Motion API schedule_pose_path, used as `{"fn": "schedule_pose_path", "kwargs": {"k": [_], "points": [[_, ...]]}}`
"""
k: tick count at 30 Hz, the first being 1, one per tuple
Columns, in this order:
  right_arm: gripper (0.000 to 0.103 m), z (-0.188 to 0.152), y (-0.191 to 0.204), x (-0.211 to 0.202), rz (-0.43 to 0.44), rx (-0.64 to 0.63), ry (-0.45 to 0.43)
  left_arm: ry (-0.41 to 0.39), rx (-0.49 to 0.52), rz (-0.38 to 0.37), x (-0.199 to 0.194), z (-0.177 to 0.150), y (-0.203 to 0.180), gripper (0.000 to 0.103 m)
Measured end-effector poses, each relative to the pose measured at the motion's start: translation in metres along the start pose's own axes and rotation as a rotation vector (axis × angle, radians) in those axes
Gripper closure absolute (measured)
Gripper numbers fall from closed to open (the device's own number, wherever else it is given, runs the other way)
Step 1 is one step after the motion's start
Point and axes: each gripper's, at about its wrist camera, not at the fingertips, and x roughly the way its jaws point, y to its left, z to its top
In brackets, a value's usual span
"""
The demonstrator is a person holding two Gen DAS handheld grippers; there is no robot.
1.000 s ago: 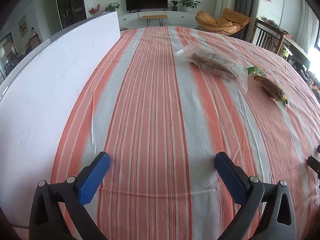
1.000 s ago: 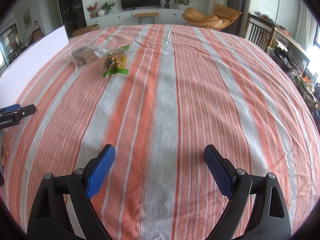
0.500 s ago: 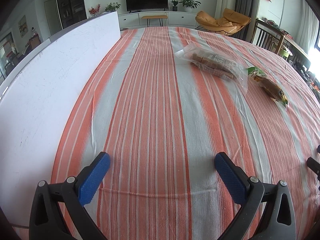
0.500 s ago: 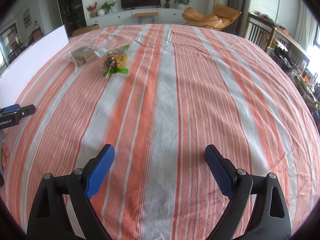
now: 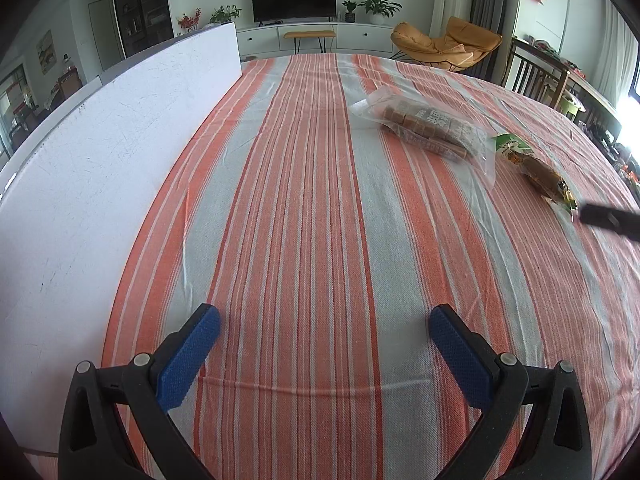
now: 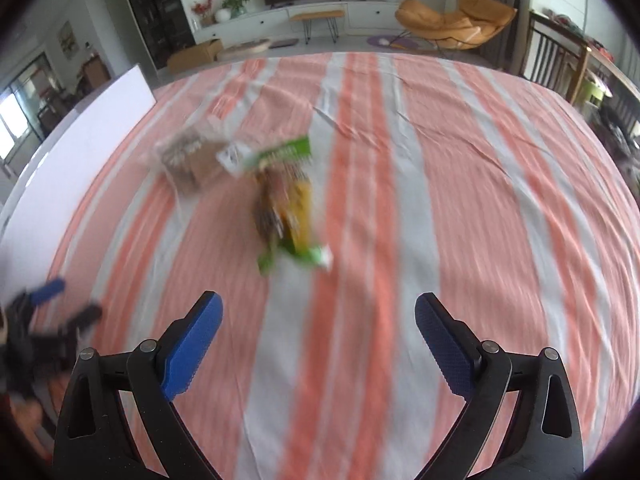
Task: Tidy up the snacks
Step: 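Reach the right tool around the brown pickled packet with green label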
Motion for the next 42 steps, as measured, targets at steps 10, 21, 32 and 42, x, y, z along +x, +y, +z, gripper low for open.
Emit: {"fn": "schedule_pose_path", "kwargs": {"k": [10, 21, 32, 42], "points": [[0.007, 0.033, 0.03, 0.048, -0.061, -0.091, 0.067, 0.0, 0.0, 0.0, 0.001, 0.001, 0.0, 0.0], [0.044, 0.027, 0.021, 0.036, -0.089, -0.067, -0.007, 0.0, 0.0, 0.0, 0.001, 0.001, 0.0, 0.0], [0.04, -0.016, -0.035, 0.003, -0.186, 0.023, -0.075, 0.001, 0.0, 0.0, 0.001, 0.001, 0.0, 0.0], [0.016, -0.025, -0.044, 0.006, -0.177, 0.05, -0.094, 0.002, 0.001, 0.0, 0.004, 0.004, 0.002, 0.0]]}}
